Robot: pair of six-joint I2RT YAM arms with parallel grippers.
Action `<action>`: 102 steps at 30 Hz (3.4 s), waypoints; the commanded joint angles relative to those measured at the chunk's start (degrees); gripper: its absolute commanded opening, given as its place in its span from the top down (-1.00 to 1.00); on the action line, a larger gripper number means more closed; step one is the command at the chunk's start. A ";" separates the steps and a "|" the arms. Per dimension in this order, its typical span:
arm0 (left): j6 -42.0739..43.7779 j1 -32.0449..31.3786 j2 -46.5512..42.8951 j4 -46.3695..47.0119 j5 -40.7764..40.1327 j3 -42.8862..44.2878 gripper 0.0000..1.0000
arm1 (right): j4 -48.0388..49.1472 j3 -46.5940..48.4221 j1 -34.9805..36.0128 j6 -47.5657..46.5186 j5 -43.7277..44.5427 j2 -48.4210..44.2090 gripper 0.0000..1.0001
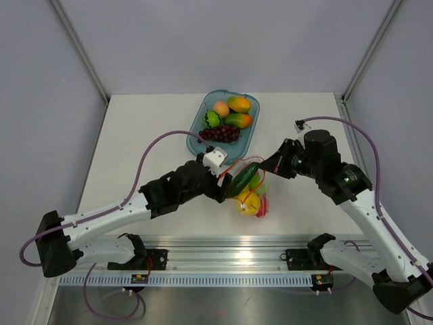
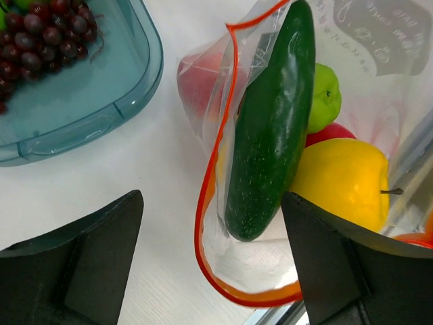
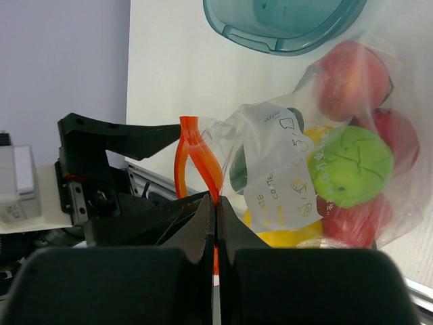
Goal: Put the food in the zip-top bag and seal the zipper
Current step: Adjust the zipper food storage bag at the center of the board, then zip the zipper food storage bag at the center of the board.
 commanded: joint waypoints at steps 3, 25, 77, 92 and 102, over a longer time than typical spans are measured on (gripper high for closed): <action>-3.08 0.56 3.37 4.01 2.97 -0.89 0.06 | 2.58 -0.26 -0.14 -1.40 -1.21 -0.62 0.98; -20.31 6.53 18.93 12.10 19.85 13.78 1.00 | -4.82 3.96 2.39 -12.31 8.55 12.04 0.83; -53.79 8.11 -12.09 -17.43 -28.99 7.63 1.00 | 13.80 0.62 18.74 -13.28 13.38 3.86 -0.24; -55.73 8.55 -9.80 -18.31 -31.38 8.43 1.00 | 20.22 -3.87 47.65 -11.52 42.91 11.76 -0.30; -55.90 8.55 -11.82 -19.54 -32.79 7.90 1.00 | 30.59 -7.03 52.32 -3.52 55.21 22.12 -0.27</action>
